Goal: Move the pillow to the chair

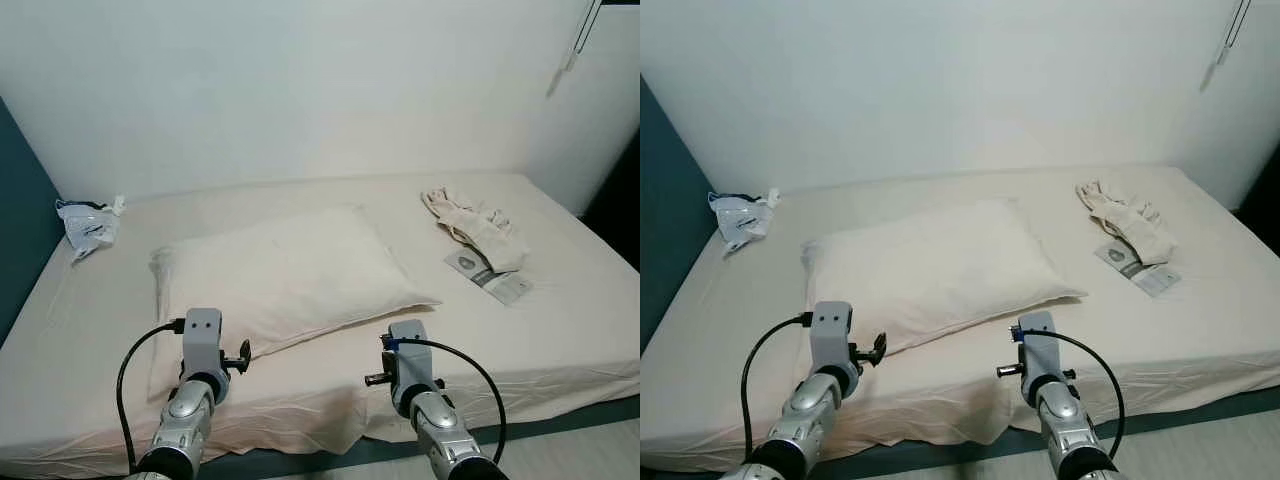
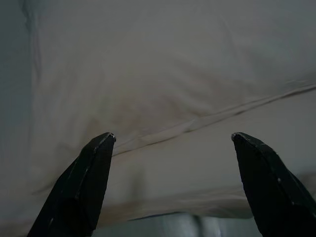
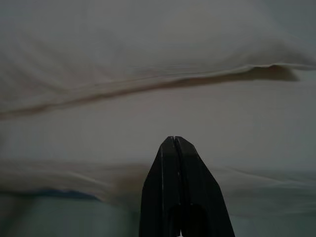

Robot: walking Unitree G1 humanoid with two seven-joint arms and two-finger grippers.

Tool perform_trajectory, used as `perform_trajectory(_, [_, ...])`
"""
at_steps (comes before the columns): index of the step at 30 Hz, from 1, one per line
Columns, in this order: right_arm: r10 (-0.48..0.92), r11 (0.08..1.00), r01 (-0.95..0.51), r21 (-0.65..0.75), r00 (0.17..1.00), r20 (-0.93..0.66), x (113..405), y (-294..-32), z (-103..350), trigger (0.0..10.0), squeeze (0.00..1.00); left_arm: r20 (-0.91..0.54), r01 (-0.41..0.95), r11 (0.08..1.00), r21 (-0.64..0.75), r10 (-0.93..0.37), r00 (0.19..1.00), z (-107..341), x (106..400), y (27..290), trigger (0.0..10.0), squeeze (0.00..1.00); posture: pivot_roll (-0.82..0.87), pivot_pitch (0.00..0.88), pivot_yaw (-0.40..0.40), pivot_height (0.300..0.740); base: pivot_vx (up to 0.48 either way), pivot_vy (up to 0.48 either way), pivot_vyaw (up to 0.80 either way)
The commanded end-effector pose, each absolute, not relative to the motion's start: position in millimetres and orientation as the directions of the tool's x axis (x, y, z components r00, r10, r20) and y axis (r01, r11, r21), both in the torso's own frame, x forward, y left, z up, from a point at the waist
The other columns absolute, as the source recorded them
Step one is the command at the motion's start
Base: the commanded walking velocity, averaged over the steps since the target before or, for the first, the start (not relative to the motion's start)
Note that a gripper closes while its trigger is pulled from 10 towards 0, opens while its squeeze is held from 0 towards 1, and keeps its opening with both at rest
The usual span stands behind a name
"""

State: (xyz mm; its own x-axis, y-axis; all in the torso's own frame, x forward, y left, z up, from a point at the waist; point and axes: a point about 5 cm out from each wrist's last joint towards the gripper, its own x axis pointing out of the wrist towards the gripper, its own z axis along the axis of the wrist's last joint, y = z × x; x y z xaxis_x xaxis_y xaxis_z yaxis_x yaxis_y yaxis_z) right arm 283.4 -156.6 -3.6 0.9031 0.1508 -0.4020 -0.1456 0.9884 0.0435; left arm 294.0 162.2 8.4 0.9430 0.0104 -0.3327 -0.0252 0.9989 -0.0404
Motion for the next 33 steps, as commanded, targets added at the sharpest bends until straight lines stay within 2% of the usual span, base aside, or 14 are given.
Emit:
perform_trajectory(1, [0.142,0.983,-0.095,0.156,0.936,-0.323,286,-158,4,10.0,0.00,-0.301,-0.021,0.999,0.034,0.030,0.953,11,293,167,10.0,0.00,-0.09,0.036,0.031,0.740,0.000,0.000,0.00])
perform_trajectory(6, [0.139,0.980,-0.082,0.181,0.935,-0.327,289,-157,5,10.0,0.00,-0.273,-0.023,0.999,0.040,0.033,0.962,17,297,167,10.0,0.00,-0.07,0.030,0.026,0.740,0.000,0.000,0.00])
perform_trajectory(10, [0.138,0.989,-0.150,-0.003,0.917,-0.374,294,-150,5,10.0,0.00,-0.258,-0.107,0.994,0.010,0.106,0.960,19,298,179,10.0,0.00,-0.05,0.023,0.014,0.740,0.000,0.000,0.00])
perform_trajectory(12, [0.177,0.984,-0.179,0.025,0.929,-0.325,298,-145,12,10.0,0.00,-0.251,-0.079,0.995,-0.056,0.062,0.966,22,299,178,10.0,0.00,-0.05,0.030,0.015,0.740,0.000,0.000,0.00])
perform_trajectory(15, [0.185,0.983,-0.182,0.036,0.937,-0.298,301,-145,17,10.0,0.00,-0.248,-0.053,0.998,-0.044,0.040,0.968,24,300,176,10.0,0.00,-0.04,0.023,0.003,0.740,0.000,0.000,0.00])
perform_trajectory(17, [0.184,0.983,-0.178,0.047,0.933,-0.308,301,-145,16,10.0,0.00,-0.270,-0.085,0.996,-0.002,0.081,0.960,22,300,181,10.0,0.00,-0.04,0.025,0.003,0.740,0.000,0.000,0.00])
perform_trajectory(19, [0.169,0.986,-0.157,0.065,0.937,-0.307,302,-145,17,10.0,0.00,-0.294,-0.181,0.983,0.015,0.177,0.939,23,304,189,10.0,0.00,-0.05,0.023,-0.001,0.740,0.000,0.000,0.00])
perform_trajectory(21, [0.162,0.987,-0.151,0.060,0.938,-0.307,302,-145,17,10.0,0.00,-0.294,-0.183,0.983,0.005,0.177,0.939,23,304,189,10.0,0.00,-0.05,0.023,-0.001,0.740,0.000,0.000,0.00])
perform_trajectory(27, [0.167,0.986,-0.159,0.051,0.933,-0.320,300,-144,14,10.0,0.00,-0.278,-0.067,0.997,0.036,0.075,0.958,22,303,174,10.0,0.00,-0.06,0.023,-0.001,0.740,0.000,0.000,0.00])
perform_trajectory(33, [0.140,0.990,-0.139,0.025,0.939,-0.313,300,-153,15,10.0,0.00,-0.277,-0.083,0.996,-0.012,0.076,0.958,22,302,170,10.0,0.00,-0.05,0.032,-0.002,0.740,0.000,0.000,0.00])
